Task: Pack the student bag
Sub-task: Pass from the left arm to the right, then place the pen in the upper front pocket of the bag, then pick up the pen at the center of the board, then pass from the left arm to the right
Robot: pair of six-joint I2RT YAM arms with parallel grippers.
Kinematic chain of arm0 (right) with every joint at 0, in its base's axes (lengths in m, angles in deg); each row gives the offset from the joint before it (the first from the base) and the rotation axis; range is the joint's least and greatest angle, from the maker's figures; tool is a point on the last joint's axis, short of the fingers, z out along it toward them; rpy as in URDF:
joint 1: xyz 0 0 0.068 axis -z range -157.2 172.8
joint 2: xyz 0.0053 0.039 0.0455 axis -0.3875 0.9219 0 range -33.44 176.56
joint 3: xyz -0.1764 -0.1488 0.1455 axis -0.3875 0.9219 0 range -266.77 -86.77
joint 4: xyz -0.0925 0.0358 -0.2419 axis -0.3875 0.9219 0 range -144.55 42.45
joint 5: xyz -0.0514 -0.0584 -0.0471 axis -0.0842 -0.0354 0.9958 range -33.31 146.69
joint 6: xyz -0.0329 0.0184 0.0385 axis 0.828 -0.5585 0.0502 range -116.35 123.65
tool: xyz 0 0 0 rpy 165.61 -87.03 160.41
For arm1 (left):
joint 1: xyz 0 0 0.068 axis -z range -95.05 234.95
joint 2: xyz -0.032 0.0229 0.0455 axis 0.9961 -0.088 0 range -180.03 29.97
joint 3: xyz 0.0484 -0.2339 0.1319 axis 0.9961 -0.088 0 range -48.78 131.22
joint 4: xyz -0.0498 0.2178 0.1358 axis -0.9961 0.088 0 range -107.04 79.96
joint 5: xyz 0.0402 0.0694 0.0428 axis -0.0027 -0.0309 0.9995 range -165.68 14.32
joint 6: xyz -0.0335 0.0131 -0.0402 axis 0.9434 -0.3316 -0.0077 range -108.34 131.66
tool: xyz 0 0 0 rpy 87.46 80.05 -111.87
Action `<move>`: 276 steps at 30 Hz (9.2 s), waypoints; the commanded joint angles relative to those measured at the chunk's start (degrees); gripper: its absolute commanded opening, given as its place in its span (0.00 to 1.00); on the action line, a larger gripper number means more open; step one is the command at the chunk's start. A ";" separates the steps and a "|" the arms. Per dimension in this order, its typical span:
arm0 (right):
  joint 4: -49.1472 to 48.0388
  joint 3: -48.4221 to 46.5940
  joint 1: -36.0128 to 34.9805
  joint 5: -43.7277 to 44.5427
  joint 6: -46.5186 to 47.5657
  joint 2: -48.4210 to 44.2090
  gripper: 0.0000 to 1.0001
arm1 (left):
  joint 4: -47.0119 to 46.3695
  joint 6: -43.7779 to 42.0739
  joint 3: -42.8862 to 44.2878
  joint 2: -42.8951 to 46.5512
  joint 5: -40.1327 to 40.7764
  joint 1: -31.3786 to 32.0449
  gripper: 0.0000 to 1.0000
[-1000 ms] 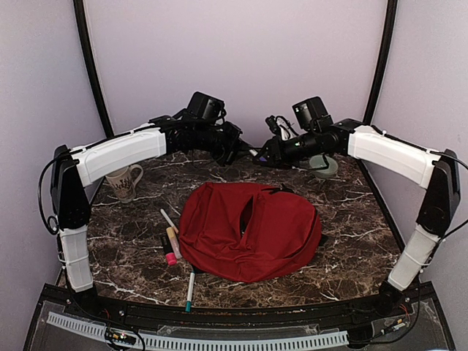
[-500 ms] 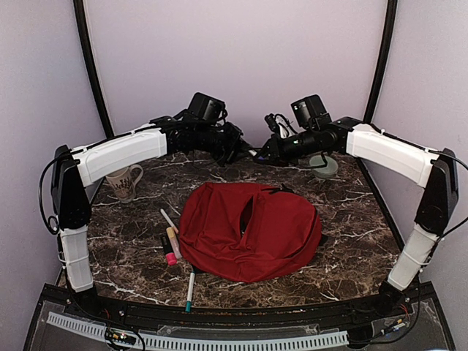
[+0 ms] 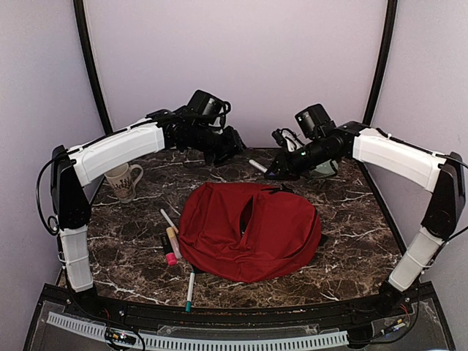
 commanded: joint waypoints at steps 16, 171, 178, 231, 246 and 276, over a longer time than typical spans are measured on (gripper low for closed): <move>16.84 1.43 -4.21 -8.41 0.53 5.64 0.00 | 13.44 -24.31 -16.03 11.41 18.19 -0.21 0.49; 19.48 25.09 4.92 35.20 -20.31 -42.78 0.88 | 19.83 25.92 -28.71 -0.19 8.74 -20.71 0.57; 20.41 26.28 4.92 34.86 -24.44 -45.38 0.87 | 17.25 23.48 -29.34 -3.42 7.10 -21.40 0.49; 1.37 21.51 4.93 23.59 -13.61 -22.64 0.84 | 12.66 24.47 -39.61 17.94 4.69 -23.47 0.00; -8.63 21.17 4.63 16.85 -5.48 -18.15 0.83 | 10.19 26.67 -45.13 28.13 2.34 -20.97 0.00; -37.62 29.98 -5.68 4.60 17.16 -21.57 0.81 | -8.12 50.82 -39.30 26.59 0.32 -2.91 0.00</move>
